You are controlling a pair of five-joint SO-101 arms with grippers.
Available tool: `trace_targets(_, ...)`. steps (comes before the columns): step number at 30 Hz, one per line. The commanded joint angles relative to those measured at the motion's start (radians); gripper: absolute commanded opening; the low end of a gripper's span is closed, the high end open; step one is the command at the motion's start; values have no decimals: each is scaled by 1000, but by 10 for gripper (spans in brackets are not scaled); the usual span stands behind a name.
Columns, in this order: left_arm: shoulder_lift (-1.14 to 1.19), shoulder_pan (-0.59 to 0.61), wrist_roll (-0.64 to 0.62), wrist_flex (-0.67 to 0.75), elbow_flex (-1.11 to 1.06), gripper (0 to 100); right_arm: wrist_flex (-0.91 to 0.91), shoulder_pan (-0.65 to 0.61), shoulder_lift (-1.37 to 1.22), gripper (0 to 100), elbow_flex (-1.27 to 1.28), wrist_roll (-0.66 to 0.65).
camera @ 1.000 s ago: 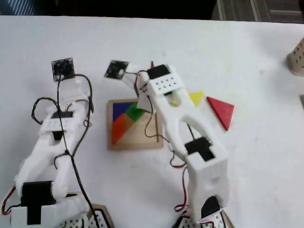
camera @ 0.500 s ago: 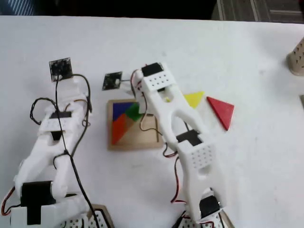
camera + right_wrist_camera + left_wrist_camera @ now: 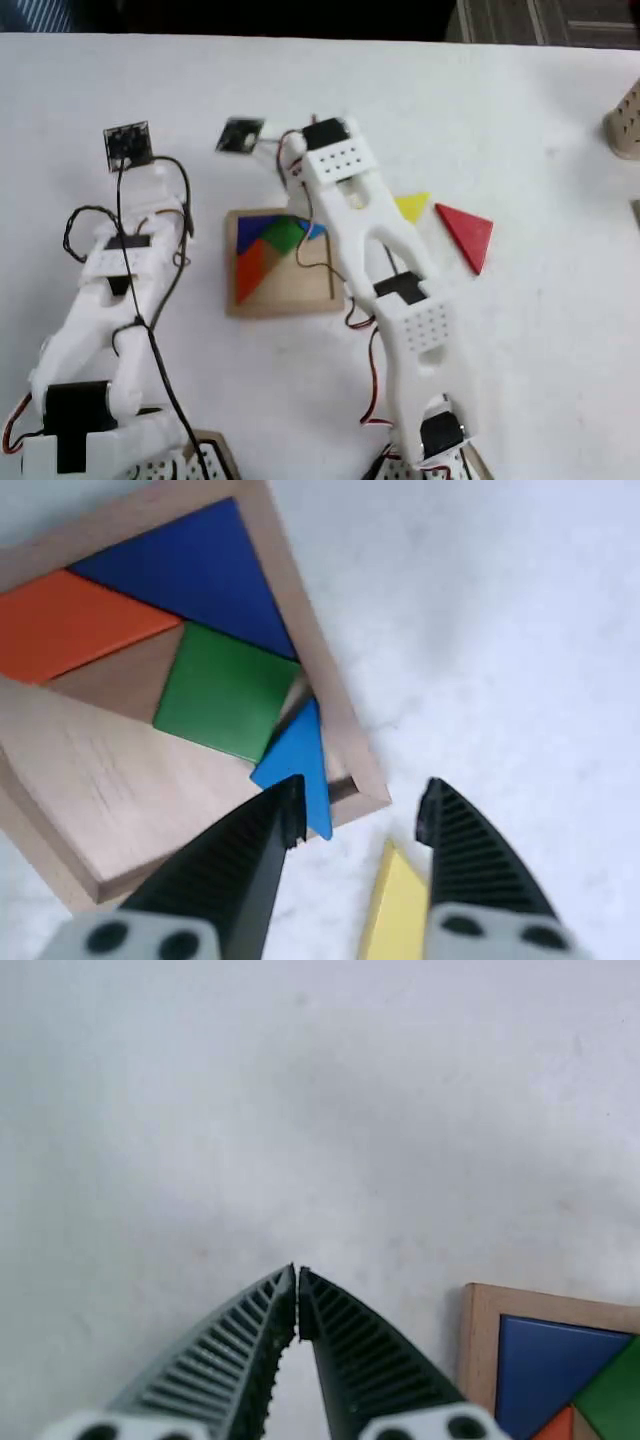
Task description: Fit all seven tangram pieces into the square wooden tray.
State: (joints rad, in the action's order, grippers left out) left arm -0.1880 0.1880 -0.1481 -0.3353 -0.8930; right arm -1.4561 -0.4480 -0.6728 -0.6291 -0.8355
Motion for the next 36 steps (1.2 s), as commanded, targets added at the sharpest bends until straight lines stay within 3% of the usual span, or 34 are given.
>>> trace_targets(1,-4,13,8,26,9,26,-13,42,105,5,-48,178)
trace_targets(10,-4,13,8,26,8,26,-122,70,74,17,-9,450)
trace_targets(31,-4,13,8,25,8,26,50,51,-74,17,18,462)
trace_targets(36,-4,13,8,25,8,26,-7,53,-13,17,-32,462)
